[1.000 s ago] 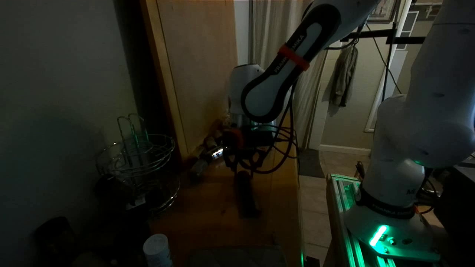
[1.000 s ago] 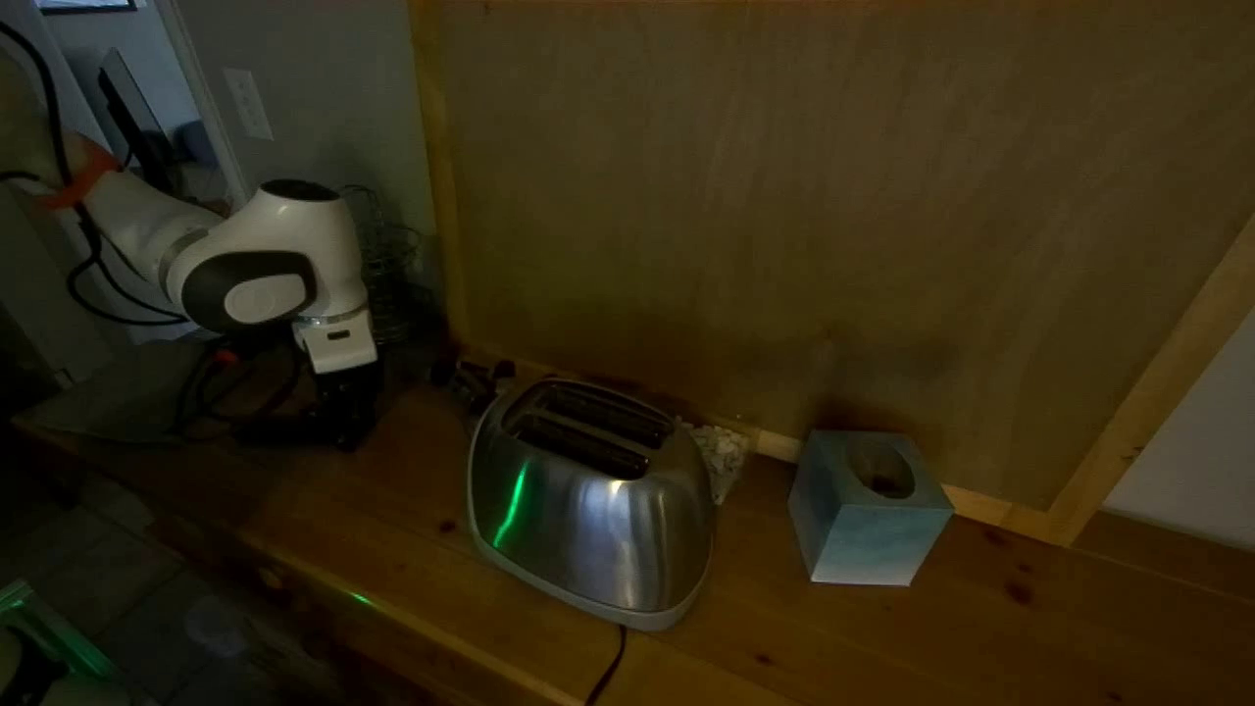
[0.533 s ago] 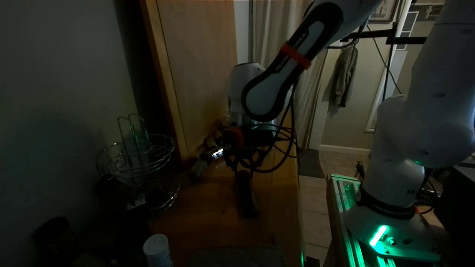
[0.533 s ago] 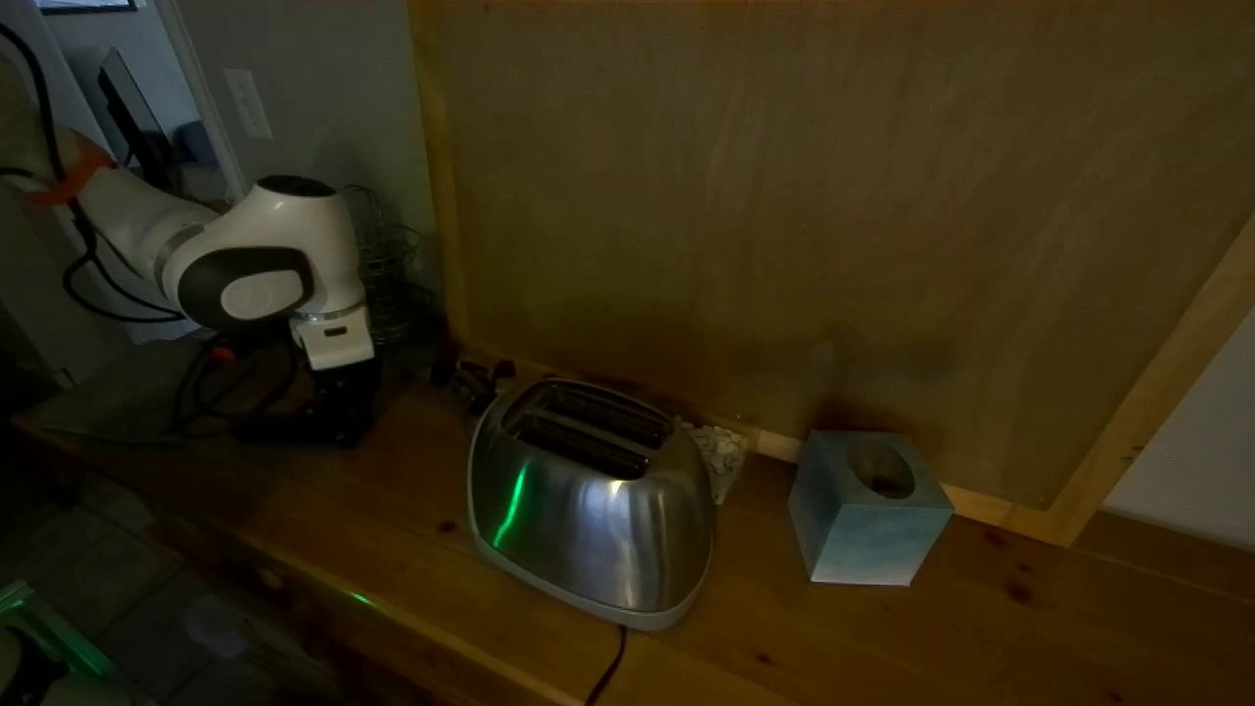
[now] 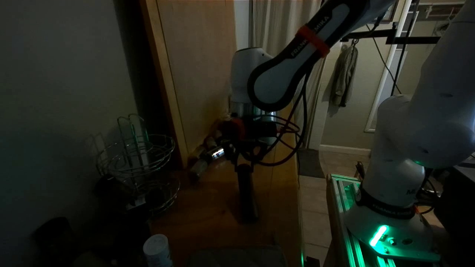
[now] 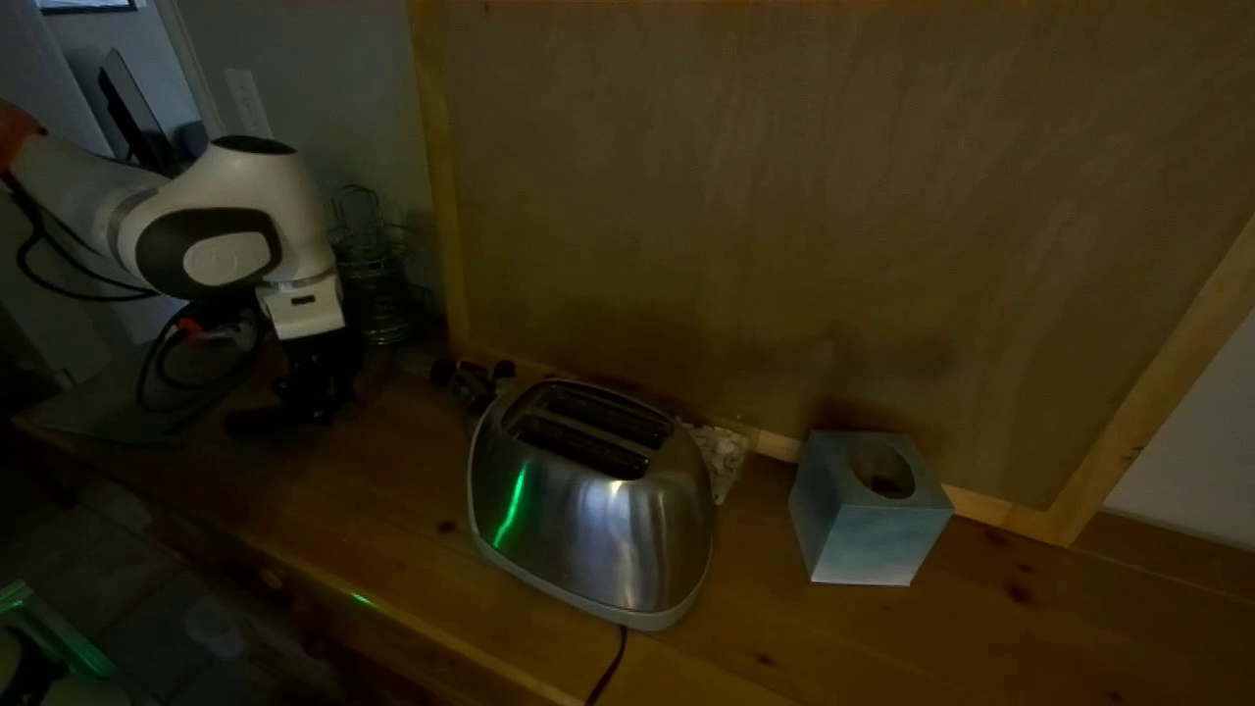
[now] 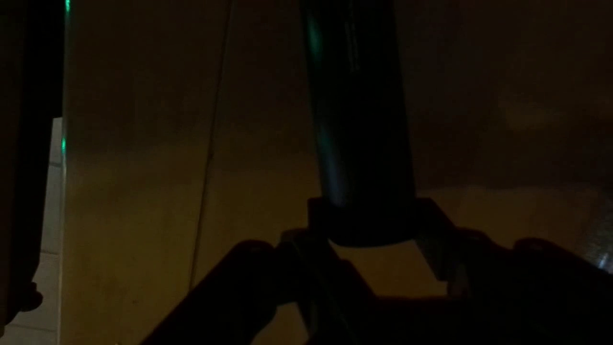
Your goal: Turn the remote around
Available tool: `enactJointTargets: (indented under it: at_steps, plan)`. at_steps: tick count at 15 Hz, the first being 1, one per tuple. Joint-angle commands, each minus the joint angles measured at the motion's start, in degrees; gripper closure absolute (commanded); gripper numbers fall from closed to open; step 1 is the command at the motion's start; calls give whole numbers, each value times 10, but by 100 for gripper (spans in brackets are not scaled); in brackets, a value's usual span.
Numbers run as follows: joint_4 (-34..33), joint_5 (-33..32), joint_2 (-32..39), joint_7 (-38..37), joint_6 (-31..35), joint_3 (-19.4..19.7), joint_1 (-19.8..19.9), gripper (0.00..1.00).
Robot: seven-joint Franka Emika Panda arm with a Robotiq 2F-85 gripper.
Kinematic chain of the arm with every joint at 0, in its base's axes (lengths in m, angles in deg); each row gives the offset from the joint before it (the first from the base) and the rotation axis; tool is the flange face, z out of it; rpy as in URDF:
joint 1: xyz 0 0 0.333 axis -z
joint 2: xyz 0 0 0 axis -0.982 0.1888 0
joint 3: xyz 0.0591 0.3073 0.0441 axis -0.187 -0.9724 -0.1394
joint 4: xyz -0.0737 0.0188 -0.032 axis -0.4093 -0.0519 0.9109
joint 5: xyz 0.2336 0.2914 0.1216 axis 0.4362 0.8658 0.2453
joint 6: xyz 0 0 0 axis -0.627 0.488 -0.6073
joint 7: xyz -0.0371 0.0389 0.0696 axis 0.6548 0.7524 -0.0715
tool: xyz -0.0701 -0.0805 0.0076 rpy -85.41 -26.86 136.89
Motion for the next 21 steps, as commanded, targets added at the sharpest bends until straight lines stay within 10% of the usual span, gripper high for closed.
enactJointTargets:
  at_steps: [1, 21]
  plan:
    - [16, 12, -48, -18, -27, -11, -4, 76]
    - [10, -29, -120, -210, -58, -69, 15, 76]
